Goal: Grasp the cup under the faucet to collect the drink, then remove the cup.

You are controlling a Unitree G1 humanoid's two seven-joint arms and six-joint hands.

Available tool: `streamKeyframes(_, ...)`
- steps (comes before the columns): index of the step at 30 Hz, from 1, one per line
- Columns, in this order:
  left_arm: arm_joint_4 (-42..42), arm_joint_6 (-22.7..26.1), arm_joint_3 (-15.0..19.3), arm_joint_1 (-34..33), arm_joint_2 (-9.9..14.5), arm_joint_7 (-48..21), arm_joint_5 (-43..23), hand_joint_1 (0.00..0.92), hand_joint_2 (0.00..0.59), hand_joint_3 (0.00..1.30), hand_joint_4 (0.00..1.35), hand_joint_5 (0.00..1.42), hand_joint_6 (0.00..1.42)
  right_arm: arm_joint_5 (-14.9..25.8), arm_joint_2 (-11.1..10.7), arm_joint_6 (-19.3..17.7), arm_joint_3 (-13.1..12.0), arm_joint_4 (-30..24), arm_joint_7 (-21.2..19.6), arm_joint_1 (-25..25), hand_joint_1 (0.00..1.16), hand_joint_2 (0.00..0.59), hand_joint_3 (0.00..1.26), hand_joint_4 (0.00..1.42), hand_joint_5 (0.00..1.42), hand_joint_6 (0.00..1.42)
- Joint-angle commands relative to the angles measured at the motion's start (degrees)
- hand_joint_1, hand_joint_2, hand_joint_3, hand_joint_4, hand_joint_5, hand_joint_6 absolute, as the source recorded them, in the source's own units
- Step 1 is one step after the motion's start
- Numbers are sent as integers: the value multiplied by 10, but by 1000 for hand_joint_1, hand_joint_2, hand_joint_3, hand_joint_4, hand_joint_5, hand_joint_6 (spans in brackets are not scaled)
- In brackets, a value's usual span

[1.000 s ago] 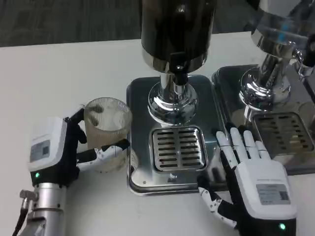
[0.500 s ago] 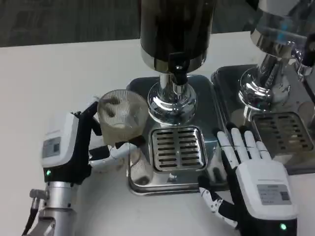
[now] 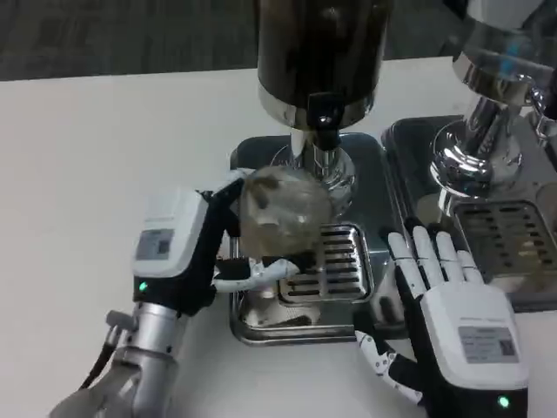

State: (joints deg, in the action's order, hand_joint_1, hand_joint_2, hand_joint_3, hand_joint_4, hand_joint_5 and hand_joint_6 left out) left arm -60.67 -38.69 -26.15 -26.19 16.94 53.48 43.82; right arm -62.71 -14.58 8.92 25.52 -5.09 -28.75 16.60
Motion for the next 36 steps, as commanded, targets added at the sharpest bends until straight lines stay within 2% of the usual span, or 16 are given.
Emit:
streamKeyframes(1, -29, 16, -26, -52, -22, -3, 21, 510, 95, 549, 732, 921, 1163, 0, -1, 3, -7, -16, -6, 11, 415, 420, 69, 0, 0, 82)
streamKeyframes(6, -67, 35, -41, -84, -51, -28, 22, 531, 93, 564, 748, 945, 1170, -1, 3, 7, -11, -27, -6, 22, 419, 426, 66, 0, 0, 82)
streamKeyframes(10, -78, 41, -54, -89, -58, -32, 24, 542, 86, 574, 759, 945, 1185, -2, 5, 10, -12, -33, -7, 31, 421, 429, 65, 0, 0, 82)
streamKeyframes(25, -79, 45, -67, -43, -45, -15, 21, 612, 35, 589, 784, 983, 1233, 6, -3, -2, -20, -31, 2, 28, 427, 431, 64, 0, 0, 79)
streamKeyframes(27, -79, 50, -67, -42, -44, -12, 20, 576, 26, 527, 706, 937, 1170, 7, -3, -3, -21, -30, 2, 28, 427, 431, 64, 0, 0, 79)
streamKeyframes(30, -79, 57, -68, -44, -44, -14, 18, 432, 38, 377, 494, 873, 976, 7, -4, -4, -22, -29, 3, 27, 427, 431, 64, 0, 0, 80)
streamKeyframes(32, -77, 54, -66, -46, -42, -11, 15, 365, 37, 338, 440, 822, 899, 5, -4, -3, -22, -30, 3, 27, 427, 431, 64, 0, 0, 81)
streamKeyframes(36, -72, 54, -62, -46, -37, -2, 14, 318, 34, 269, 363, 751, 791, 6, -2, -1, -24, -32, 2, 28, 428, 431, 64, 0, 0, 81)
